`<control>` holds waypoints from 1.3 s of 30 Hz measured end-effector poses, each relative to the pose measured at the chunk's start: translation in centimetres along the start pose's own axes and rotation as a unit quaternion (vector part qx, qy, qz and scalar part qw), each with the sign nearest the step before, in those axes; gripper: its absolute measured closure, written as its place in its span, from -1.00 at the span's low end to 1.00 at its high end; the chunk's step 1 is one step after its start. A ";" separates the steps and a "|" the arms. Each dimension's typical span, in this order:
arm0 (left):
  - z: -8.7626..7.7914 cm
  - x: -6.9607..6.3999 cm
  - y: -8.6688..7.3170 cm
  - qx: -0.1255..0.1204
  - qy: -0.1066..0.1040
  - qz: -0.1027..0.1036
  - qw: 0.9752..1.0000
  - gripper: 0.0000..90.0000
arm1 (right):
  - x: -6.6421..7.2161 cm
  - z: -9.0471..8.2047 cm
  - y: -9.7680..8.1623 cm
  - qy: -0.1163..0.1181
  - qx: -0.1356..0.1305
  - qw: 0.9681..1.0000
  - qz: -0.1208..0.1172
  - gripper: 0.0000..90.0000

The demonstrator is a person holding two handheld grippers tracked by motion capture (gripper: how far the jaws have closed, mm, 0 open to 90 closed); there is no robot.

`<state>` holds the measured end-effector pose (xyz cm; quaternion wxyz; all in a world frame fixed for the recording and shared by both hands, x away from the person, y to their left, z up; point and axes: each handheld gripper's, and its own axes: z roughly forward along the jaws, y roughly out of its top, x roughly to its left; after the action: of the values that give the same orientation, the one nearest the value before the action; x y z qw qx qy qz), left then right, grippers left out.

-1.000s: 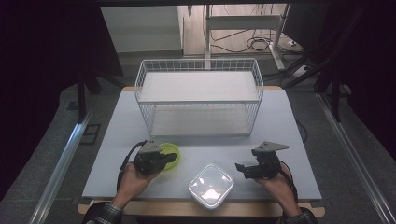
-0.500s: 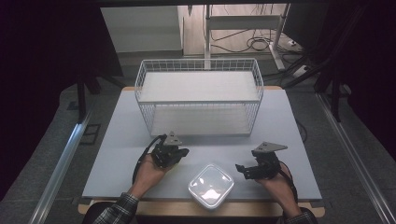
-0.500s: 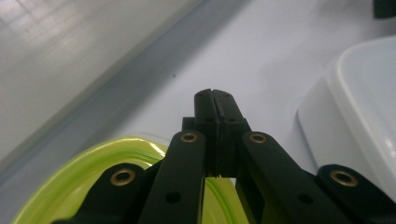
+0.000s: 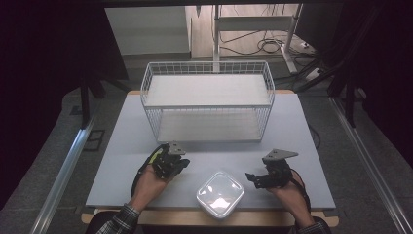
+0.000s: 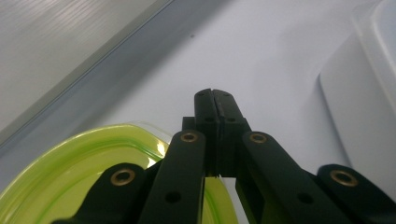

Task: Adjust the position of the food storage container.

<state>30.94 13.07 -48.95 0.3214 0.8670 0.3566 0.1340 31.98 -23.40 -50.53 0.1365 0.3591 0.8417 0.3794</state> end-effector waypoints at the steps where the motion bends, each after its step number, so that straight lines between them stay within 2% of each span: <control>1: -0.3 0.2 -0.4 0.000 0.004 -0.005 1.000 1.00 | 0.0 0.0 0.0 0.000 0.001 1.000 -0.001 -0.76; 3: -0.5 0.2 -0.7 0.002 0.006 -0.007 1.000 1.00 | 0.0 0.0 0.0 0.000 0.001 1.000 -0.001 -0.76; 13: -1.0 1.3 -2.6 0.027 0.045 -0.012 0.999 1.00 | 0.1 -0.1 0.1 0.000 0.000 1.000 0.000 -0.75; 17: -1.2 1.8 -2.9 0.029 0.058 -0.014 0.998 1.00 | 0.2 -0.1 0.1 0.002 -0.001 1.000 0.001 -0.72; 18: -1.2 1.9 -3.0 0.030 0.061 -0.015 0.998 1.00 | 0.2 -0.1 0.1 0.003 -0.002 1.000 0.004 -0.70; 19: -1.2 2.1 -3.1 0.029 0.061 -0.016 0.998 1.00 | 0.3 -0.2 0.2 0.010 -0.003 1.000 0.018 -0.62; 22: -1.4 2.0 -3.1 0.019 0.057 -0.017 0.998 1.00 | 0.4 -0.5 0.3 0.016 -0.004 0.999 0.028 -0.52; 24: -1.6 1.6 -3.0 0.007 0.049 -0.012 0.999 1.00 | 0.5 -0.7 0.4 0.021 -0.006 0.999 0.031 -0.38; 26: -1.7 1.2 -3.1 -0.008 0.032 -0.009 0.999 0.99 | 0.7 -1.0 0.4 0.023 -0.002 0.999 0.029 -0.23; 29: -2.0 0.4 -3.3 -0.023 -0.003 -0.006 1.000 0.99 | 1.0 -1.5 0.4 0.024 0.013 0.999 0.019 0.17; 31: -2.1 -0.3 -3.6 -0.032 -0.022 -0.003 0.999 0.99 | 1.4 -1.8 0.4 0.032 0.023 0.999 0.006 0.43; 33: -2.2 -1.0 -3.9 -0.039 -0.044 -0.005 0.998 0.99 | 2.0 -2.2 0.4 0.031 0.030 0.999 -0.013 0.64; 35: -2.3 -1.6 -4.2 -0.042 -0.061 -0.005 0.997 1.00 | 2.7 -2.6 0.3 0.037 0.036 0.998 -0.028 0.80; 39: -2.3 -3.1 -5.0 -0.040 -0.089 0.001 0.995 1.00 | 3.8 -3.2 -0.2 0.047 0.046 0.997 -0.049 0.98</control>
<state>24.97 14.67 -50.49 0.3859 0.8623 0.3201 0.0712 27.61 -22.48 -48.38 0.0983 0.3050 0.8805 0.3494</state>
